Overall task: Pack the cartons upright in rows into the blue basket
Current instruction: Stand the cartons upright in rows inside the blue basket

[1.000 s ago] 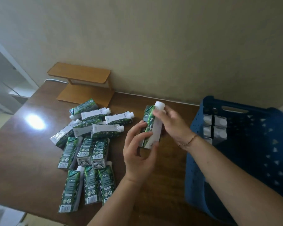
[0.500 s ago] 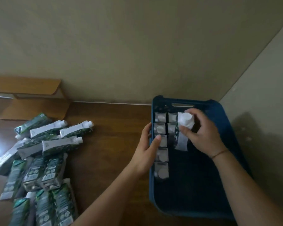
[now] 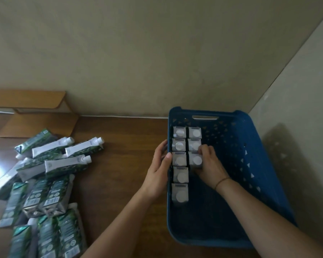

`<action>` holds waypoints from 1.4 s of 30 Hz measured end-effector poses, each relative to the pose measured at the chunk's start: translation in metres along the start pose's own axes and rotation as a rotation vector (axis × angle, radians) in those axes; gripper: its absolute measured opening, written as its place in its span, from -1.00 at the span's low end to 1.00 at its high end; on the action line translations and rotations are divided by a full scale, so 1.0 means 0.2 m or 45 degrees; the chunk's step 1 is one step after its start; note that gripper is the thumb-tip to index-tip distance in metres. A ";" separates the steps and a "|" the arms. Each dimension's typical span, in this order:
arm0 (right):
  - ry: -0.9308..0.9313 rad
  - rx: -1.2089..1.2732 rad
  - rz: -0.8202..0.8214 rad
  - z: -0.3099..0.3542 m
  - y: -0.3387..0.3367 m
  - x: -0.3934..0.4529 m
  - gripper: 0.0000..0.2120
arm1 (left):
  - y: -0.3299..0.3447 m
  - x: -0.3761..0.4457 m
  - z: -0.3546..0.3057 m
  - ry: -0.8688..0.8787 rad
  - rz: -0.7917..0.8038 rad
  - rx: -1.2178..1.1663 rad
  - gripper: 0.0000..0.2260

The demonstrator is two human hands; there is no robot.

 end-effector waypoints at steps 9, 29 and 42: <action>-0.009 -0.389 0.078 0.29 -0.16 0.00 -0.59 | -0.38 -0.24 0.30 -0.313 -0.463 1.045 -0.70; -0.556 -0.868 1.060 1.28 0.72 -0.13 -0.50 | -0.71 -0.82 0.48 -0.547 -0.337 1.735 -0.40; -0.003 -0.482 1.177 1.12 0.77 -0.06 -0.21 | -0.70 -0.71 0.51 -0.428 -0.746 -0.272 -0.39</action>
Point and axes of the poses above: each hand's wrist, its own x-axis towards the middle knuckle, its own y-axis out of the palm, z = x × y, the point moved 1 cm from there along x, towards the middle knuckle, and after that the axes turned 7 degrees about x, right-handed, at the moved point
